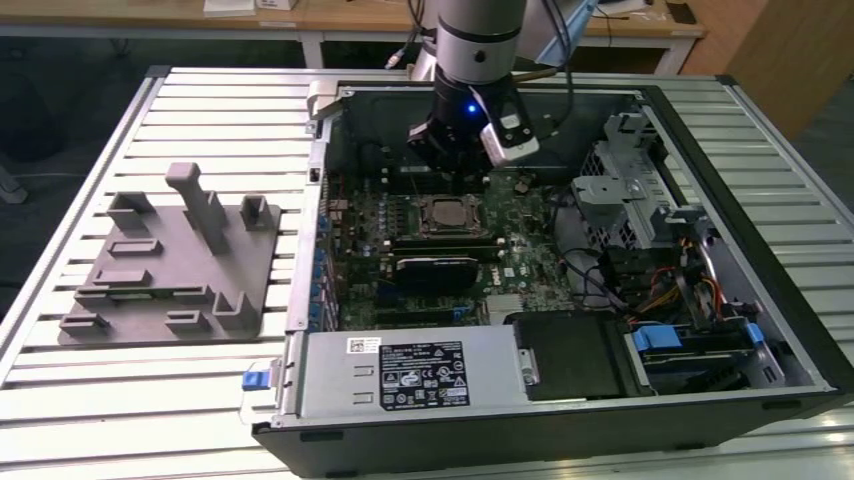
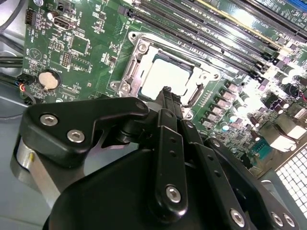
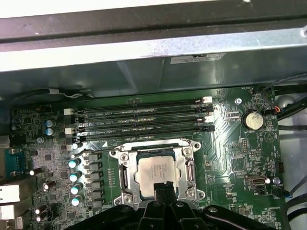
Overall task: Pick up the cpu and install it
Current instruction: 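Install the first cpu locking lever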
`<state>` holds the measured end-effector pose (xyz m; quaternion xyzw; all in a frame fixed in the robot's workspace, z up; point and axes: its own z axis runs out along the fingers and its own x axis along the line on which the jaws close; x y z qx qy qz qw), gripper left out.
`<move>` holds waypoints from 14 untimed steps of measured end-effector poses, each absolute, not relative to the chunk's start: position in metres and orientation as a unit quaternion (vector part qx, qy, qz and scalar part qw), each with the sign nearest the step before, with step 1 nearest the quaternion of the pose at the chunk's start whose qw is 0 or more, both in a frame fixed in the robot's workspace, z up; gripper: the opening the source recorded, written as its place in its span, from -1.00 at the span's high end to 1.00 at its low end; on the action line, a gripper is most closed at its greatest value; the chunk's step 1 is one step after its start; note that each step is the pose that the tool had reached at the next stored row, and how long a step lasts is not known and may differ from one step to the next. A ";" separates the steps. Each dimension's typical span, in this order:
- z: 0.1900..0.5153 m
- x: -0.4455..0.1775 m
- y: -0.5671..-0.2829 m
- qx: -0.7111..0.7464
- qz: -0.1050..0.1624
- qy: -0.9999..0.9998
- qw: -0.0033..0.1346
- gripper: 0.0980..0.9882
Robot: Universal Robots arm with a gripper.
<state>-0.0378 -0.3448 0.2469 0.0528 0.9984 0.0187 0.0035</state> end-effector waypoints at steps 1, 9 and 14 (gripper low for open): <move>0.247 -0.038 -0.345 0.053 0.019 0.998 0.003 0.98; 0.247 -0.043 -0.345 0.053 0.019 0.998 0.003 0.98; 0.247 -0.047 -0.345 0.053 0.019 0.998 0.003 0.98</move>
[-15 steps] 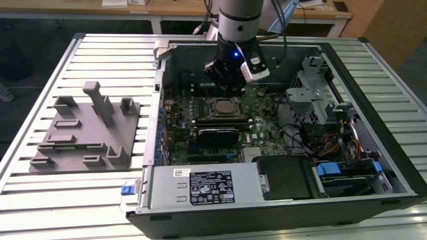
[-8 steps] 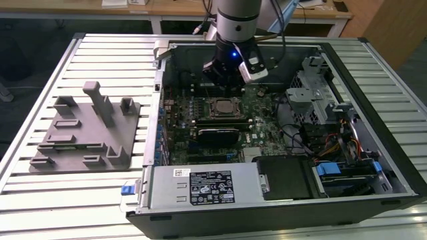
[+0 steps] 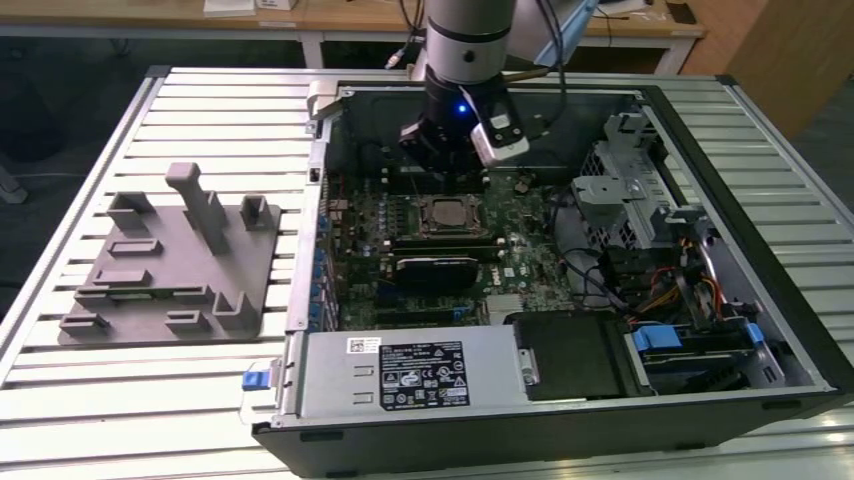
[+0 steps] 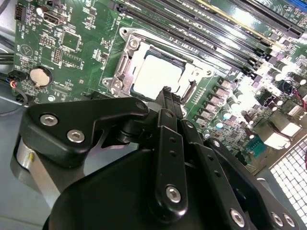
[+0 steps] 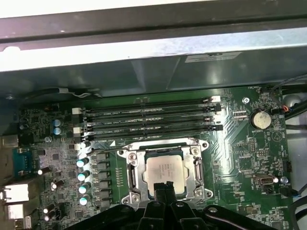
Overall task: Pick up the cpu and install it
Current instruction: 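Install the first cpu locking lever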
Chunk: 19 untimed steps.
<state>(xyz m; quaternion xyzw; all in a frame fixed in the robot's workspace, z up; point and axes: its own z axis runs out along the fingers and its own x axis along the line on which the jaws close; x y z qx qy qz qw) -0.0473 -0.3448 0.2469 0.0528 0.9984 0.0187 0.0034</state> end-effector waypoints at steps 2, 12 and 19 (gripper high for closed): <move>0.247 -0.049 -0.345 0.053 0.019 0.998 0.003 0.98; 0.247 -0.060 -0.345 0.053 0.019 0.998 0.003 0.98; 0.247 -0.076 -0.345 0.053 0.019 0.998 0.003 0.98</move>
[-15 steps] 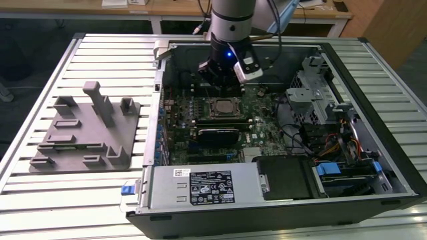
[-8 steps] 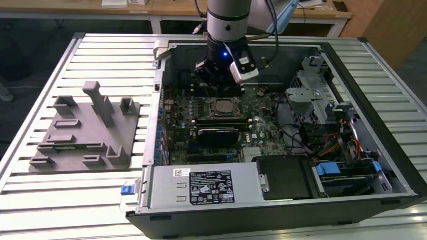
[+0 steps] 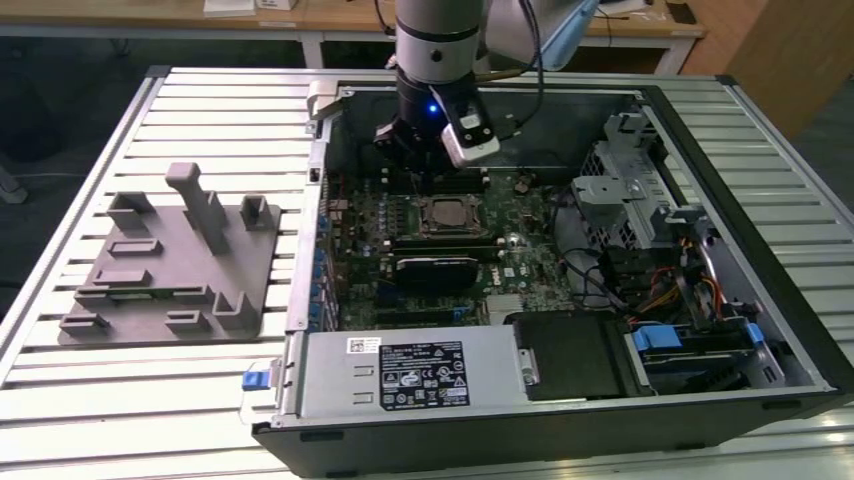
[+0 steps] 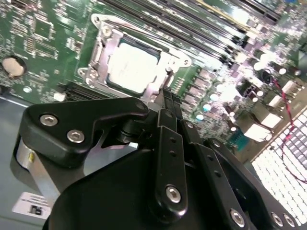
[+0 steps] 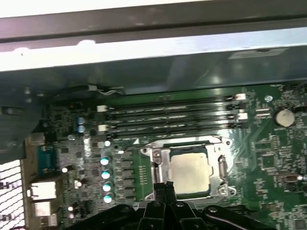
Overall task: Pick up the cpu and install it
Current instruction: 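Install the first cpu locking lever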
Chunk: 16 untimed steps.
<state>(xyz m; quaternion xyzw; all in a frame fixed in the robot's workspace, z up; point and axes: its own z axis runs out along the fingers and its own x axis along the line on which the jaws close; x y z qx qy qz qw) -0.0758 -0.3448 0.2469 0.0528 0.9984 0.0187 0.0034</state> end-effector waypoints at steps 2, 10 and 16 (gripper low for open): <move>0.247 -0.079 -0.345 0.053 0.019 0.998 0.003 0.98; 0.247 -0.090 -0.345 0.053 0.019 0.998 0.003 0.98; 0.247 -0.101 -0.345 0.052 0.024 0.998 0.003 0.98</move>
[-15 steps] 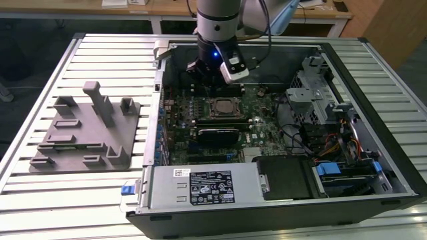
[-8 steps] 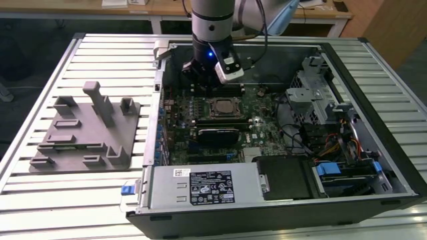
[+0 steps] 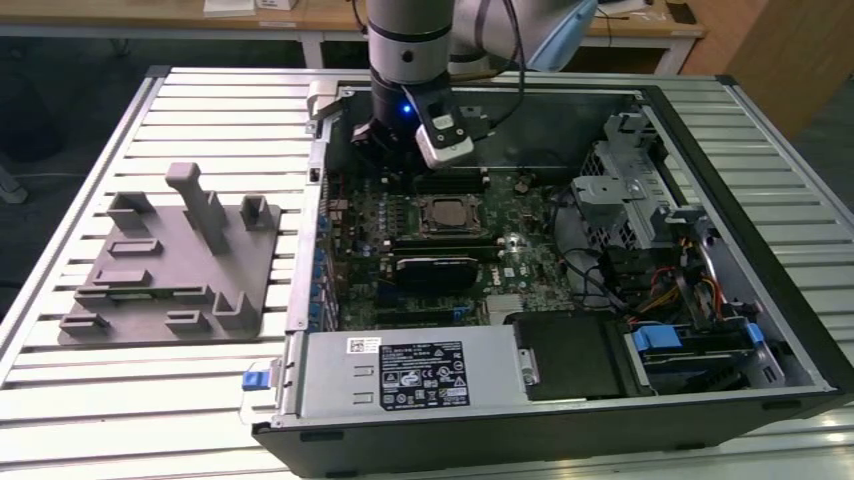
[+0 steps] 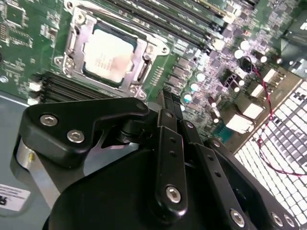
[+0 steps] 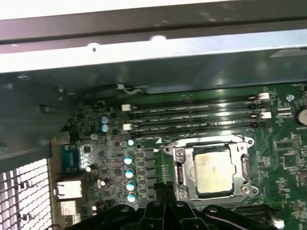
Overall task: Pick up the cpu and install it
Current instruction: 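Install the first cpu locking lever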
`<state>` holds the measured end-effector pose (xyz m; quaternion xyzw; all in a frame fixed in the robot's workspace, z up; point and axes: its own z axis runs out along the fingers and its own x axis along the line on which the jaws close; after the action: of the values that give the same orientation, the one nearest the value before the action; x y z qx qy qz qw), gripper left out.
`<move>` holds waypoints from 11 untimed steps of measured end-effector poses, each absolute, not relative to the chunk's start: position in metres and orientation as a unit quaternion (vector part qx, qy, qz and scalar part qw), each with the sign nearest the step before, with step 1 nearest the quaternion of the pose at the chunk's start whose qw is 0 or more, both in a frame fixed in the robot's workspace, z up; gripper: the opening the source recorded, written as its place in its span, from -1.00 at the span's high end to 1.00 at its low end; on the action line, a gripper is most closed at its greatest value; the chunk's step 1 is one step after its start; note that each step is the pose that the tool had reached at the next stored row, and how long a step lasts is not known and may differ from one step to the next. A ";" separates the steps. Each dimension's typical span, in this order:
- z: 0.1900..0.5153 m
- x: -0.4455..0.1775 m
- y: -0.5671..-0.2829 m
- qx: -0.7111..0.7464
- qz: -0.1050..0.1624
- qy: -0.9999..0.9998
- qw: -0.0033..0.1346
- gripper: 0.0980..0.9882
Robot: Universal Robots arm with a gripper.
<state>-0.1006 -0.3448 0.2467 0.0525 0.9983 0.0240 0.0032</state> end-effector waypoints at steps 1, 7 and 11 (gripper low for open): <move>0.247 -0.102 -0.345 0.052 0.026 0.998 0.003 0.98; 0.246 -0.108 -0.345 0.049 0.066 0.997 0.001 0.98; 0.246 -0.111 -0.346 0.046 0.092 0.995 -0.001 0.98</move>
<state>-0.1111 -0.3459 0.2462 0.0464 0.9946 0.0925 -0.0005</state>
